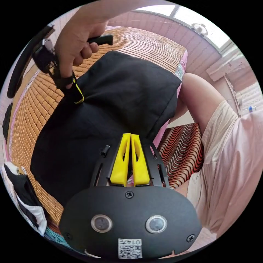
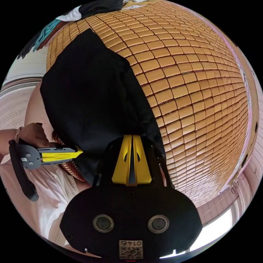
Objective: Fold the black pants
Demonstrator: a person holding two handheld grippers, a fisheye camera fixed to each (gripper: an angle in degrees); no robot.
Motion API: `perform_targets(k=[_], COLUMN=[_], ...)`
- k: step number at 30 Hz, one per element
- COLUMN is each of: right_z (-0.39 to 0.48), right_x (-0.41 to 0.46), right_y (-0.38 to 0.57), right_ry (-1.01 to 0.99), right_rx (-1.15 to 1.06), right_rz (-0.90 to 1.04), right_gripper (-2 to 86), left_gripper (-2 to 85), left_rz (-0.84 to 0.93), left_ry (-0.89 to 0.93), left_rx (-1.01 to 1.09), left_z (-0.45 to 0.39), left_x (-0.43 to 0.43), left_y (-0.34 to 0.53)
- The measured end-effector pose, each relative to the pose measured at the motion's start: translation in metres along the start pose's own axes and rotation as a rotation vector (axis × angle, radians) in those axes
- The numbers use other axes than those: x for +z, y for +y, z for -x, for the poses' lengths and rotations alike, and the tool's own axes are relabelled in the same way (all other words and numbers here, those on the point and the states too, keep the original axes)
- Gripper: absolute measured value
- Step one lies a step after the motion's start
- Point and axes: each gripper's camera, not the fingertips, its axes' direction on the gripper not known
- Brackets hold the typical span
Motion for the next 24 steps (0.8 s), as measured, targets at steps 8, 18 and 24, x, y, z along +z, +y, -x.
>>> perform_targets(k=[8,18,24], right_z=[0.015,-0.018,-0.014], right_x=[-0.001,-0.038,0.0], right_y=[0.007,0.187,0.392], right_ry=[0.124,0.013,-0.117], right_rx=[-0.024,0.354,0.71], right_rz=[0.123,-0.497,-0.736], right_gripper=[-0.2,-0.4,8.2], left_gripper=[-0.9,-0.3,4.7], left_rz=[0.06,-0.142,-0.3], left_ry=[-0.043,-0.025,-0.035], left_rx=[0.131,-0.032,-0.101], left_z=[-0.011,-0.036,-0.072], left_x=[0.025,0.012,-0.005], left_y=[-0.004,0.033,0.062])
